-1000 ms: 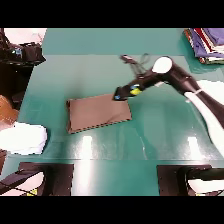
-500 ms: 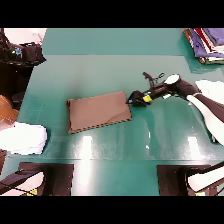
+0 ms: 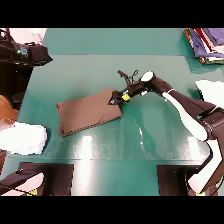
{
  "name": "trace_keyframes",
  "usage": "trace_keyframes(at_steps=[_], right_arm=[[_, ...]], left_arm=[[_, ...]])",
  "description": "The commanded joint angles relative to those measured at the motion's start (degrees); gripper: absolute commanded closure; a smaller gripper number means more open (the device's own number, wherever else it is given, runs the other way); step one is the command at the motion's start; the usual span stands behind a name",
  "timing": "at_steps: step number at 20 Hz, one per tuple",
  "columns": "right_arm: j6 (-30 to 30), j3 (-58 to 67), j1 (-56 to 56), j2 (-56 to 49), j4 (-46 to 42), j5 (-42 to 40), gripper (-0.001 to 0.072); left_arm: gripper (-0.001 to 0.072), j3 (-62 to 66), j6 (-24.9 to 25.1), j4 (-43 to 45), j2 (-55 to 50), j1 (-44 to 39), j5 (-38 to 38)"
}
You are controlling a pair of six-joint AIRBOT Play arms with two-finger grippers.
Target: Fold the shirts.
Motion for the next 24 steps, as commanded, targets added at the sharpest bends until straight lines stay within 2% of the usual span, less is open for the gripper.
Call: trace_keyframes(at_steps=[1, 6, 9, 15, 19, 21, 24], right_arm=[[-0.5, 5.2, -3.15, 1.18, 0.0, 0.83, 0.0695], [3.67, 5.79, -20.92, 11.74, -13.79, 0.87, 0.0695], [4.46, 5.79, -34.95, 17.35, -17.51, 0.44, 0.0696], [4.5, 5.38, -57.61, 19.23, -17.14, 0.09, 0.0696], [4.81, 5.51, -63.98, 18.99, -15.87, -1.73, 0.0696], [4.79, 5.97, -65.66, 19.04, -10.45, -3.82, 0.0696], [4.81, 12.41, -66.55, 19.04, -8.5, -4.07, 0.0696]], left_arm=[[0.0679, 0.0, -0.07, -0.26, 0.04, -4.55, 0.79], [0.0679, 0.0, -0.33, -0.42, 0.07, -8.83, 0.96], [0.0679, 0.0, -0.55, -0.48, 0.04, -10.91, 2.25], [0.0679, 0.0, -1.05, -0.66, 0.04, -14.86, 5.9], [0.0679, 0.0, -1.81, -0.66, 0.04, -15.32, 7.08], [0.0679, 0.0, -1.81, -0.68, 0.04, -15.32, 7.41], [0.0679, 0.0, -1.81, -0.66, 0.04, -15.32, 7.41]])
